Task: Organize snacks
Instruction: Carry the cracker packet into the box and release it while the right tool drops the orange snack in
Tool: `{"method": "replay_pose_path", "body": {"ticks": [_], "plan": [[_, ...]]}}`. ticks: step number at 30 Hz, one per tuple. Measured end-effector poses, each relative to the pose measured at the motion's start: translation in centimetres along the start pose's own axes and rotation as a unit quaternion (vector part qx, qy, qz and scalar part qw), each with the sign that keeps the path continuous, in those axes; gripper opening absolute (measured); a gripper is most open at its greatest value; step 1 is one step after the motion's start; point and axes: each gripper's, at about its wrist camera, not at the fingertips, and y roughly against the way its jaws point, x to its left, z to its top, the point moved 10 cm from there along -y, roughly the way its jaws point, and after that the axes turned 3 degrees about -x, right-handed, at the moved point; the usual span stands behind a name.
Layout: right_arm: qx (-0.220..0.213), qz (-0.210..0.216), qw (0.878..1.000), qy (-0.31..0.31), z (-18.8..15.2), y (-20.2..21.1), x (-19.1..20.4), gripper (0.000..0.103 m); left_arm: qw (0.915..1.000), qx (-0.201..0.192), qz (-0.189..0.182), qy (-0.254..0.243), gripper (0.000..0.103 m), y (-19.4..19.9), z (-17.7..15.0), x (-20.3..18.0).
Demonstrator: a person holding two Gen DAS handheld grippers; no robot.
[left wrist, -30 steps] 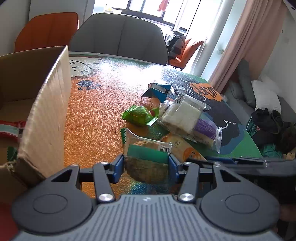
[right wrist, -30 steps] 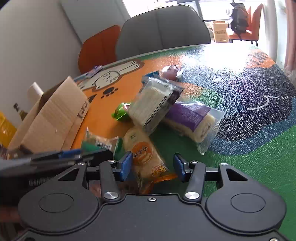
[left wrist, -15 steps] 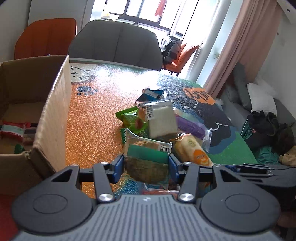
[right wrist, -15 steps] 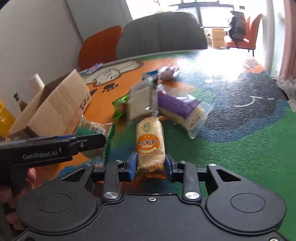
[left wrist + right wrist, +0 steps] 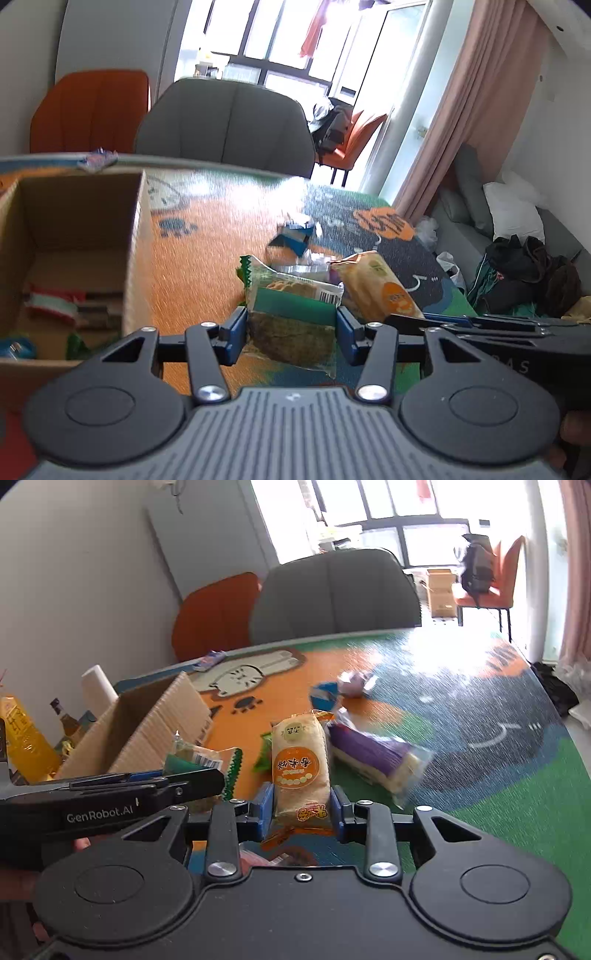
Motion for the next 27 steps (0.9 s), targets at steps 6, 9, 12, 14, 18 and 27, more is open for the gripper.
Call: {"method": "replay_pose_path", "body": {"ticks": [6, 9, 12, 14, 18, 27], "plan": [[-0.018, 0.016, 1.0, 0.011, 1.9, -0.1, 2.5, 0.03, 0.9998, -0.017, 0.011, 0.003, 0.05, 1.4, 1.5, 1.6], [-0.024, 0.023, 0.999, 0.014, 2.6, -0.6, 3.5, 0.03, 0.9994, -0.025, 0.022, 0.008, 0.05, 2.2, 2.1, 2.7], [-0.029, 0.03, 0.999, 0.017, 3.2, -0.8, 4.7, 0.03, 0.9988, -0.033, 0.034, 0.016, 0.05, 2.9, 2.6, 4.2], [-0.03, 0.035, 0.999, 0.018, 3.5, -1.0, 5.5, 0.03, 0.9983, -0.036, 0.042, 0.021, 0.05, 3.3, 2.8, 5.1], [-0.03, 0.045, 0.998, 0.026, 3.9, -1.6, 7.1, 0.03, 0.9972, -0.039, 0.054, 0.035, 0.05, 3.8, 3.1, 6.8], [-0.031, 0.053, 0.997, 0.039, 4.5, -2.8, 10.1, 0.03, 0.9958, -0.045, 0.062, 0.052, 0.05, 4.6, 3.6, 9.1]]}}
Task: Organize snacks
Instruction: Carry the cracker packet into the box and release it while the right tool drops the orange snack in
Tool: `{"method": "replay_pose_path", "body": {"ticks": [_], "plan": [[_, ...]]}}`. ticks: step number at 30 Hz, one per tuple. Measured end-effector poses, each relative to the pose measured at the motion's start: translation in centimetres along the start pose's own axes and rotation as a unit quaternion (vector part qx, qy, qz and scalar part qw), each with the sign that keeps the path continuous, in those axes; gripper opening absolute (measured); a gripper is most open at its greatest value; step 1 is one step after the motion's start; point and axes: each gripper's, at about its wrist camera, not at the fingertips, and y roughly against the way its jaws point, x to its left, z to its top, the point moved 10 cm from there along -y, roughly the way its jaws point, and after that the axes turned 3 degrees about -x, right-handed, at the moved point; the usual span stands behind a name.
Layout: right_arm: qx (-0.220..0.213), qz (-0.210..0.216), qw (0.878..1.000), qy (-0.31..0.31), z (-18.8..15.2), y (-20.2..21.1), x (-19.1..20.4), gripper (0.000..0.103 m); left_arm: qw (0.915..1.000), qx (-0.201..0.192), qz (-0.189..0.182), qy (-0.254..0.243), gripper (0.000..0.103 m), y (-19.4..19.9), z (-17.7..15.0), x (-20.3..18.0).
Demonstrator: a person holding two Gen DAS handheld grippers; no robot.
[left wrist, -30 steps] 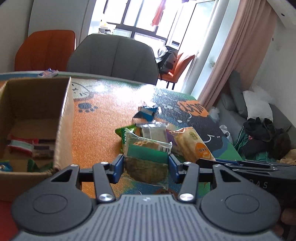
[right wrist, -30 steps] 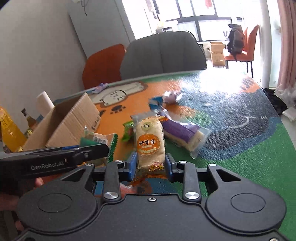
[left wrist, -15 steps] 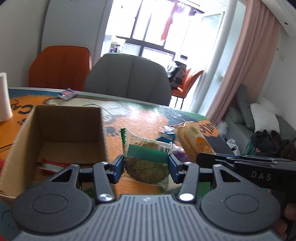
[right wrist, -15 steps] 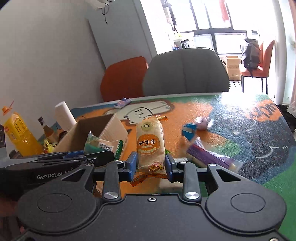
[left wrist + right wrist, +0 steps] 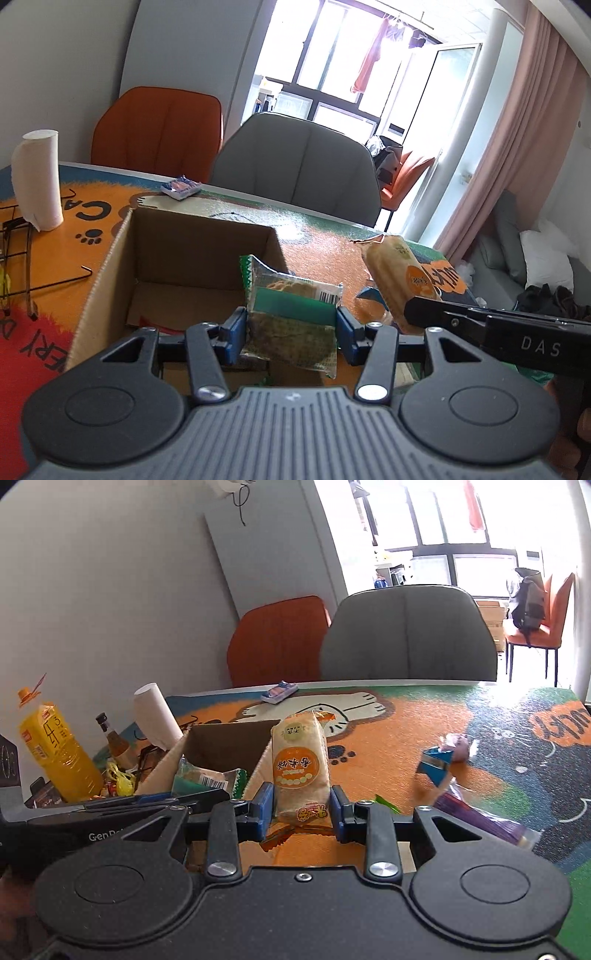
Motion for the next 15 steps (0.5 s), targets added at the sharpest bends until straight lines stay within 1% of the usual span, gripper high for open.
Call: {"method": "replay_pose_path", "body": {"ticks": [5, 15], "plan": [[-0.002, 0.003, 1.0, 0.006, 0.4, -0.6, 1.1, 0.03, 0.9999, -0.002, -0.005, 0.013, 0.05, 0.5, 0.1, 0.9], [0.002, 0.008, 1.0, 0.015, 0.7, -2.0, 3.4, 0.03, 0.999, -0.002, 0.017, 0.042, 0.051, 1.1, 0.1, 4.3]]}}
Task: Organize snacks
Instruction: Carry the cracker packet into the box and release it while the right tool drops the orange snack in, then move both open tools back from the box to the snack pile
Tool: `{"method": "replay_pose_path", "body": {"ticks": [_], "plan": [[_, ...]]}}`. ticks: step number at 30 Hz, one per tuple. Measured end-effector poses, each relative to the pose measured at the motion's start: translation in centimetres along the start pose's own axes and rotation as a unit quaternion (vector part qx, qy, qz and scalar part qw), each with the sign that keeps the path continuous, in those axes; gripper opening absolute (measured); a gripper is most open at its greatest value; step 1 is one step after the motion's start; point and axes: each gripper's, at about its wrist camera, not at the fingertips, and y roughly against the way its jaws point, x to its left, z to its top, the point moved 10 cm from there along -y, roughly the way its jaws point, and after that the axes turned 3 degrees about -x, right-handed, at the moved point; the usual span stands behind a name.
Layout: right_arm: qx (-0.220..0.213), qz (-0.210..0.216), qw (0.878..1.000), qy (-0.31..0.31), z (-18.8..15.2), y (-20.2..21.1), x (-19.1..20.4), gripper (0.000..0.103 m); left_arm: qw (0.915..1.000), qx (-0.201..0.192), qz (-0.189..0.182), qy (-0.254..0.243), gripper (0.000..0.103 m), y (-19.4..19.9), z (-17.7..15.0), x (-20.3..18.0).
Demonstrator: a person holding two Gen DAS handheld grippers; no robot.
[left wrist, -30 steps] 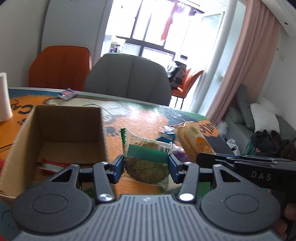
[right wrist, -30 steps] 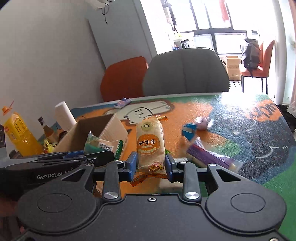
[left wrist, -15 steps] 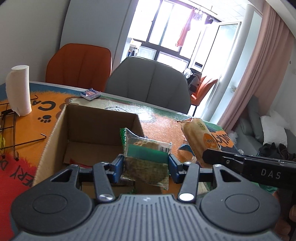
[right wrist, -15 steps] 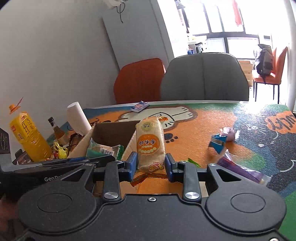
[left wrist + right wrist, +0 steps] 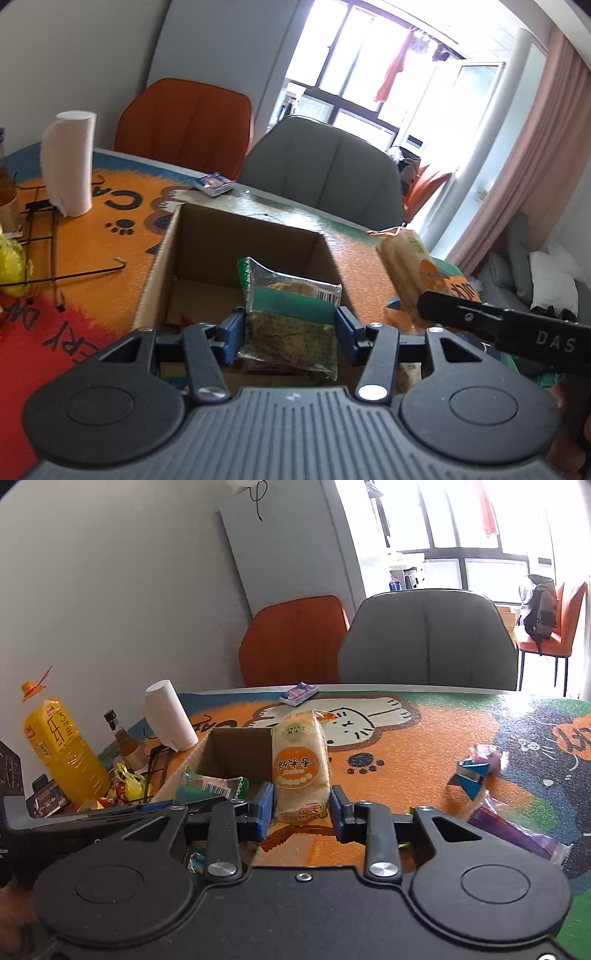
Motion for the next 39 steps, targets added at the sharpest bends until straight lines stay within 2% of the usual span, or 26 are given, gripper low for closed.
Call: {"method": "replay_pose_path", "body": {"ticks": [4, 10, 11, 12, 13, 16, 23, 31, 34, 36, 39], "plan": [[0.002, 0.005, 1.0, 0.005, 0.2, -0.7, 1.1, 0.03, 0.9999, -0.002, -0.002, 0.011, 0.054, 0.4, 0.2, 0.8], [-0.002, 0.019, 1.0, 0.004, 1.0, -1.7, 2.8, 0.031, 0.9997, -0.013, 0.014, 0.017, 0.064, 1.2, 0.8, 2.2], [-0.003, 0.027, 1.0, -0.001, 1.1, -1.9, 3.1, 0.035, 0.9996, -0.013, 0.016, 0.018, 0.067, 1.4, 0.8, 2.3], [-0.001, 0.032, 0.999, -0.007, 1.1, -2.0, 3.2, 0.043, 0.9996, -0.013, 0.018, 0.018, 0.069, 1.4, 0.7, 2.3], [0.0, 0.029, 1.0, -0.01, 1.1, -2.1, 3.1, 0.046, 0.9996, -0.012, 0.02, 0.017, 0.072, 1.6, 0.7, 2.3], [0.003, 0.025, 1.0, -0.013, 0.7, -1.8, 2.8, 0.048, 0.9995, -0.008, 0.027, 0.012, 0.078, 1.7, 0.5, 2.2], [0.007, -0.004, 1.0, -0.027, -0.3, 0.0, 0.2, 0.061, 0.9992, 0.002, 0.037, 0.015, 0.083, 1.4, 0.1, 1.8], [0.002, -0.042, 0.998, -0.043, -1.5, 2.6, -3.7, 0.079, 0.9998, 0.003, 0.02, -0.005, 0.102, 0.9, -0.5, -0.8], [-0.001, -0.052, 0.997, -0.054, -1.7, 3.6, -5.1, 0.085, 0.9999, 0.005, 0.01, -0.013, 0.103, 0.7, -0.8, -2.2], [-0.003, -0.059, 0.996, -0.06, -1.9, 4.2, -6.0, 0.093, 0.9997, 0.012, 0.001, -0.019, 0.103, 0.6, -1.1, -3.1], [-0.003, -0.066, 0.996, -0.067, -2.3, 5.2, -7.4, 0.098, 0.9994, 0.014, -0.013, -0.03, 0.103, 0.6, -1.4, -4.6]]}}
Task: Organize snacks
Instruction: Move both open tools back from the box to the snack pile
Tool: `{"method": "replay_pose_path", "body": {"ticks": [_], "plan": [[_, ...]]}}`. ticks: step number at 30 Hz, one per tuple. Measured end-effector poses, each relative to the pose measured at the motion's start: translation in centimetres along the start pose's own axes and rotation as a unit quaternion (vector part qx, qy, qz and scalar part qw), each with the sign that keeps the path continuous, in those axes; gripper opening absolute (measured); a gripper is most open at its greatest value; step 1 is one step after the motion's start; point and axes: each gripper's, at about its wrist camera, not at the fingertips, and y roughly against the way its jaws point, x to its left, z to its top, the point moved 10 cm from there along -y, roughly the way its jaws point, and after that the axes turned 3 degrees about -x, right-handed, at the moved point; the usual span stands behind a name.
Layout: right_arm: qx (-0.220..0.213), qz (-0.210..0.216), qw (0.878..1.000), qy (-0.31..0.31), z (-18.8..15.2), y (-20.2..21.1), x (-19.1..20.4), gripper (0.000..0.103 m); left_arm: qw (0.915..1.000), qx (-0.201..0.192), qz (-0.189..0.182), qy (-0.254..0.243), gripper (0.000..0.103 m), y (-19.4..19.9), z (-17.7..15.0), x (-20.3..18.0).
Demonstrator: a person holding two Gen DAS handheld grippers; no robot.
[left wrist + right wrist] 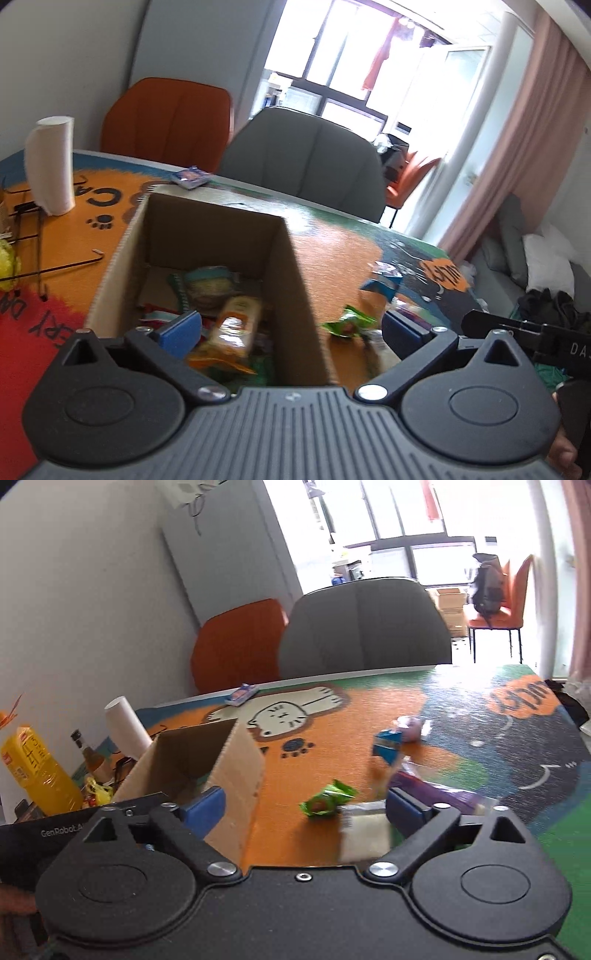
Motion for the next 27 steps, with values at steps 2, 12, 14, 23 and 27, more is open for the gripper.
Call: {"method": "replay_pose_path", "body": {"ticks": [2, 12, 14, 23, 27], "plan": [[0.001, -0.004, 1.0, -0.005, -0.2, 0.4, -1.0, 0.099, 1.0, 0.004, -0.008, -0.005, 0.103, -0.1, -0.2, -0.9], [0.01, -0.026, 1.0, -0.007, -1.4, 2.1, -4.5, 0.103, 0.9983, 0.038, -0.027, -0.034, 0.103, -0.6, -2.4, -5.1], [0.014, -0.028, 0.999, -0.005, -1.7, 2.4, -5.2, 0.103, 0.998, 0.041, -0.029, -0.039, 0.103, -0.6, -3.0, -5.8], [0.024, -0.029, 0.999, 0.012, -2.6, 3.1, -7.4, 0.103, 0.9968, 0.038, -0.038, -0.059, 0.103, -0.2, -3.9, -8.7], [0.024, -0.023, 0.999, 0.014, -2.8, 3.2, -8.2, 0.103, 0.9956, 0.043, -0.045, -0.07, 0.102, -0.4, -4.6, -10.2]]}}
